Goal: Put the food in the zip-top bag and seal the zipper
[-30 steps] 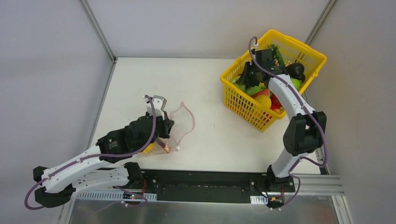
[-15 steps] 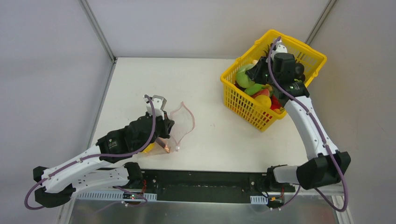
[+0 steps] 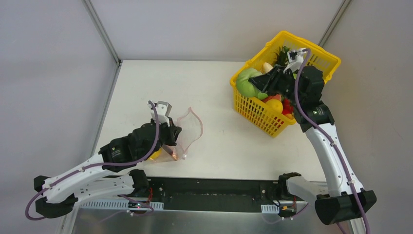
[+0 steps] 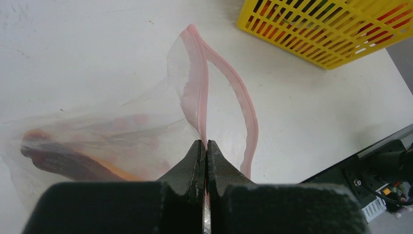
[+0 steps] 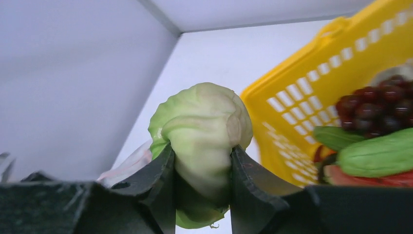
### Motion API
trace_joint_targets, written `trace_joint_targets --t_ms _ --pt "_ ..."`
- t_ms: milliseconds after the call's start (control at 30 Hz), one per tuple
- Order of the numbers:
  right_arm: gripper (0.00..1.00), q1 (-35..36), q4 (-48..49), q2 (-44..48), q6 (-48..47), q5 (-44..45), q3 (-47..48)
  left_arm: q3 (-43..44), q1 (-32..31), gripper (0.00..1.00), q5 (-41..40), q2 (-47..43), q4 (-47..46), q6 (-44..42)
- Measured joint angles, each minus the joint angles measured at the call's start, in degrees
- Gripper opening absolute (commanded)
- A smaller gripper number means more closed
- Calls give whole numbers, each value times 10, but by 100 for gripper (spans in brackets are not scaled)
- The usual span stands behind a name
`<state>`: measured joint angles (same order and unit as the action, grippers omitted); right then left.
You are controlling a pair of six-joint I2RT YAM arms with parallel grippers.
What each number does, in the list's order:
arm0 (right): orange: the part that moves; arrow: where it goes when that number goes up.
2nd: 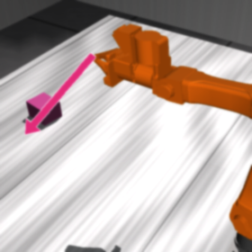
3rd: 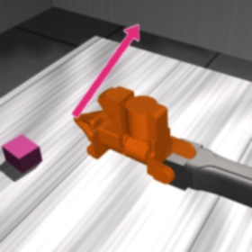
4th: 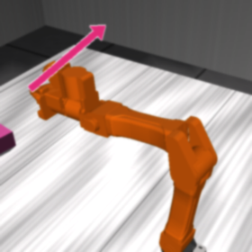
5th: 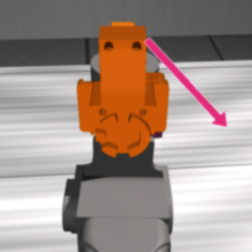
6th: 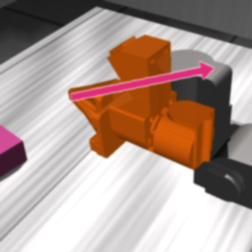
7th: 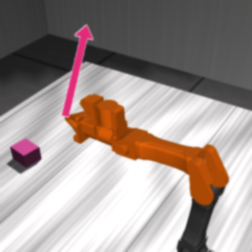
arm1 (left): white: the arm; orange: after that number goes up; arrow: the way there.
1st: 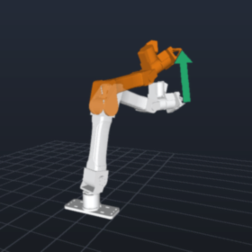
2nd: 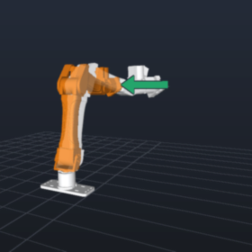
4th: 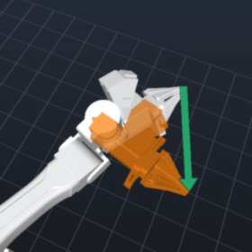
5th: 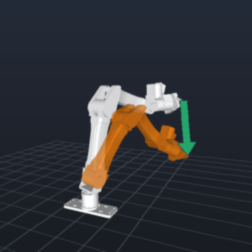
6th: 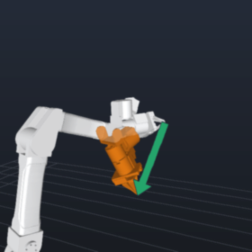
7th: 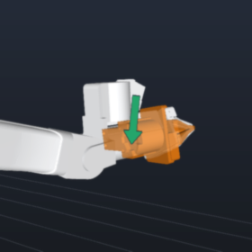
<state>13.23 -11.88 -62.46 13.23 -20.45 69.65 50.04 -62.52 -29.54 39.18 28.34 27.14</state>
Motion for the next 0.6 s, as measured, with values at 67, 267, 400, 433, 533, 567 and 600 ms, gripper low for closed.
trace_joint_targets --t_ms 67,267,400,433,533,567,600 --pt "2 3 21 13 20 -53 -14 -5 0 0 3 -6 -2 3" --pt "4 86 61 24 57 -131 -83 -14 0 0 9 -19 -11 6" --pt "5 172 63 4 64 -132 -106 -15 0 0 16 -20 -19 6" --pt "5 201 71 -7 65 -126 -109 -15 0 0 21 -18 -22 6" --pt "5 267 93 -42 65 -105 -111 -15 0 0 36 -10 -28 6" --pt "7 282 97 -53 64 -95 -111 -15 0 0 40 -7 -30 6" --pt "7 297 100 -67 64 -83 -111 -15 0 0 50 -3 -31 6"
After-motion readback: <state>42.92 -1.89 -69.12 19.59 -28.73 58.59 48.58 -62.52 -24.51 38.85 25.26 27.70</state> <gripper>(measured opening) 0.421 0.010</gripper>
